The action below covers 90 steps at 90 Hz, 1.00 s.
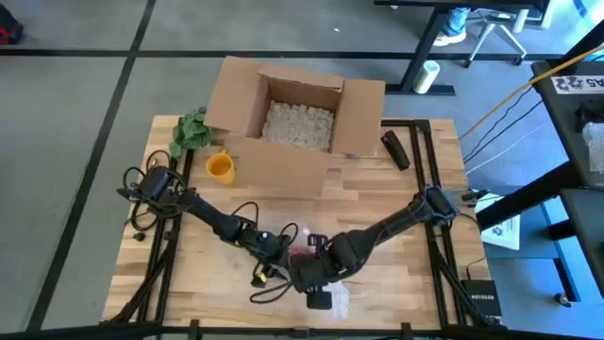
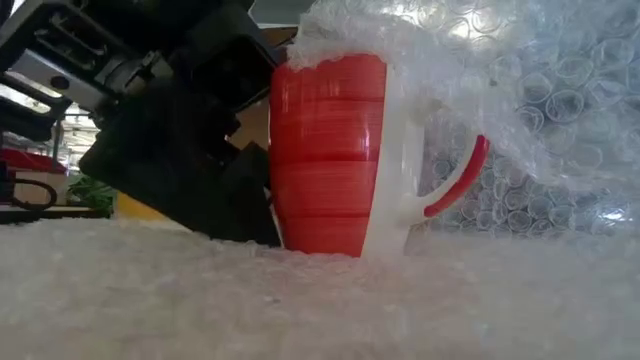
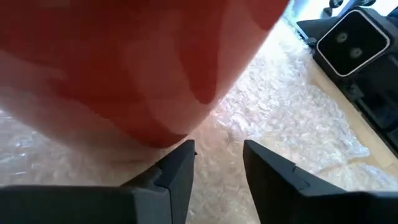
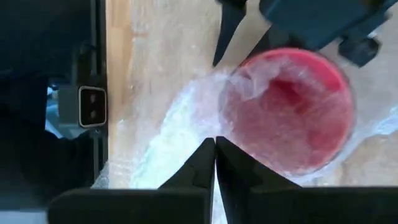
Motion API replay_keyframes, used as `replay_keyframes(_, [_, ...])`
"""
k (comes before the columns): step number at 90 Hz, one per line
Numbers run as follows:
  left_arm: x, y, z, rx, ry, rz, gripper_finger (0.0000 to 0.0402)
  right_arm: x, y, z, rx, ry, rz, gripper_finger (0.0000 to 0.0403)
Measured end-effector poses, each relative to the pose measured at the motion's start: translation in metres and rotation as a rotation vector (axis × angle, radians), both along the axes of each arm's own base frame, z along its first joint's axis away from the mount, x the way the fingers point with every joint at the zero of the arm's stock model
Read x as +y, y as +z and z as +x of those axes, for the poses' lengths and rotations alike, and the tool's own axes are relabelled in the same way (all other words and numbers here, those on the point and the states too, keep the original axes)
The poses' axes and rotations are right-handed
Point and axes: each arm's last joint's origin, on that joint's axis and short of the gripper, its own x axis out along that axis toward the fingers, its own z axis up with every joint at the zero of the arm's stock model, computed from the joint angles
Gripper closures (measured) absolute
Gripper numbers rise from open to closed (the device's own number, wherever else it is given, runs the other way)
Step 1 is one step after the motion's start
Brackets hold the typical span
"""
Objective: Wrap mug
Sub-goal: Wrap the red mug with the bubble wrap
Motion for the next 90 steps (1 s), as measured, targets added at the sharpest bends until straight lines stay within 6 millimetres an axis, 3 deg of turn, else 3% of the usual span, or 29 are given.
replay_keyframes(22, [0.000,0.002,0.002,-0.043,0.002,0.024,0.0280,-0.011,-0.019,0.007,0.004,0.007,0.012,0.0403])
replay_keyframes(43, [0.007,0.002,0.004,-0.042,0.024,0.026,0.0280,-0.034,-0.043,0.019,-0.005,0.005,0.053,0.0403])
replay_keyframes(69, [0.009,0.002,0.005,-0.044,0.030,0.029,0.0280,-0.056,-0.081,0.026,-0.011,0.017,0.208,0.0403])
replay_keyframes(90, [0.009,0.000,0.005,-0.042,0.031,0.029,0.0280,-0.055,-0.082,0.026,-0.017,0.013,0.207,0.0403])
